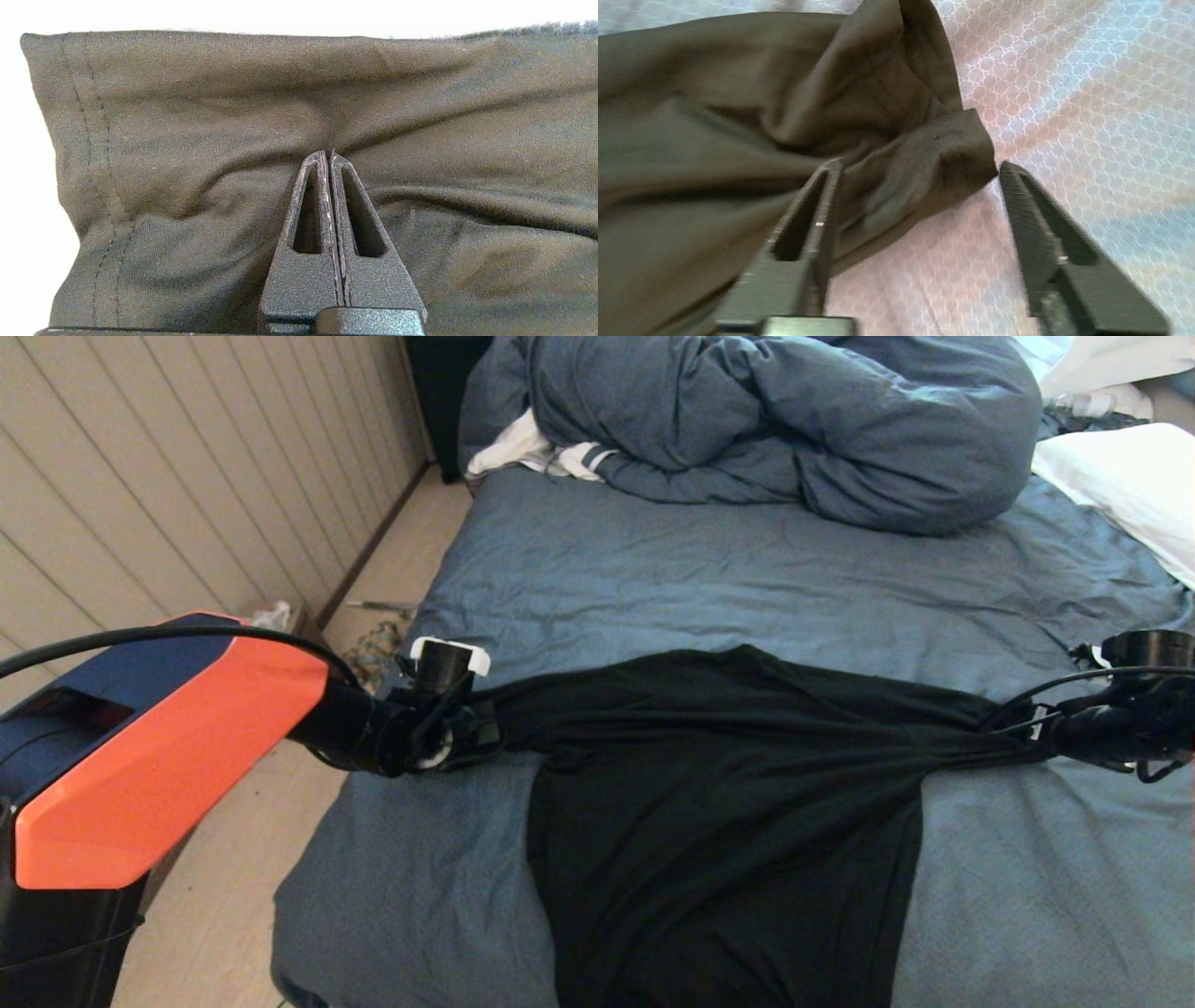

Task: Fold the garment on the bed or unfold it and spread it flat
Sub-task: Unford the black T-shirt

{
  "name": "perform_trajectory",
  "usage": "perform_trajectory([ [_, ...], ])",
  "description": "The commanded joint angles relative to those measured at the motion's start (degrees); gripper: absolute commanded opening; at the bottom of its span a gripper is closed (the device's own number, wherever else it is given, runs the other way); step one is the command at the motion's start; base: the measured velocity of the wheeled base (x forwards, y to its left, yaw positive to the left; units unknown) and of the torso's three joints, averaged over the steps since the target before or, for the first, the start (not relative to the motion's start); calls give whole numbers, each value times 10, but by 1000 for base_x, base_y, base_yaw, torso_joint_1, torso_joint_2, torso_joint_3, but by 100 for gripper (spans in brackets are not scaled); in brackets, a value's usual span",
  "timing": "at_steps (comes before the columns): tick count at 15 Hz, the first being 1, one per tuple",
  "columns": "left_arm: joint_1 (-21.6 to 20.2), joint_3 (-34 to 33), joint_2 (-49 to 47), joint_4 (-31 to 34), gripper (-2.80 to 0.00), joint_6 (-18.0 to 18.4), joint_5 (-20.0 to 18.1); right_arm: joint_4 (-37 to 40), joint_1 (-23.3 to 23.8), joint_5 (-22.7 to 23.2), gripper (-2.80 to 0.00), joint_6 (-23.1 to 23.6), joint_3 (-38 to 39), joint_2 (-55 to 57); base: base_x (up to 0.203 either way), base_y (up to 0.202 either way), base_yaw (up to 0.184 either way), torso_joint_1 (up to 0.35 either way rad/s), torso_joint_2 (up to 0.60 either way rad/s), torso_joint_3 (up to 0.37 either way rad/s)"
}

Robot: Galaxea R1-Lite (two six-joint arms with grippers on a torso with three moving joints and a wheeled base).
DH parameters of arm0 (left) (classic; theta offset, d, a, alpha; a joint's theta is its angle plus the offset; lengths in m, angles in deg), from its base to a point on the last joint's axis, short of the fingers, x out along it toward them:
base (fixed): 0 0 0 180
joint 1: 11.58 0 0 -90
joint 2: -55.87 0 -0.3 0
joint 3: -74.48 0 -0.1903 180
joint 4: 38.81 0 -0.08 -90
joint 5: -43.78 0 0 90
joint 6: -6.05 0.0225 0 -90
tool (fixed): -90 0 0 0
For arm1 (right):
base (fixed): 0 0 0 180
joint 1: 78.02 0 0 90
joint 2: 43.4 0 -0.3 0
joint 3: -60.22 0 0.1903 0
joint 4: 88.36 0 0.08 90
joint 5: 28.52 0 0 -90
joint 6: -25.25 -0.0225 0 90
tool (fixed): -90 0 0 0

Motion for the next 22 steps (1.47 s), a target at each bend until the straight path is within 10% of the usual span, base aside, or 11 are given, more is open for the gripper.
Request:
perform_trajectory([
  [1, 1, -1, 6, 0, -280, -1, 1, -1, -1, 1, 0, -1, 7, -22, 0, 0, 0, 0, 0, 0],
  [5, 1, -10, 33, 0, -280, -2, 1, 2, -5, 1, 0, -2, 32, -65, 0, 0, 0, 0, 0, 0],
  [6, 1, -18, 47, 1, -280, -2, 1, 2, -8, 6, -280, -2, 53, -85, 0, 0, 0, 0, 0, 0],
  [15, 46, -192, 270, 103, -280, -8, -114, 216, -138, 54, -280, 18, 253, -262, 0, 0, 0, 0, 0, 0],
  [22, 62, -252, 277, 99, -280, -38, -145, 41, -315, 35, -280, 21, 470, -196, 0, 0, 0, 0, 0, 0],
])
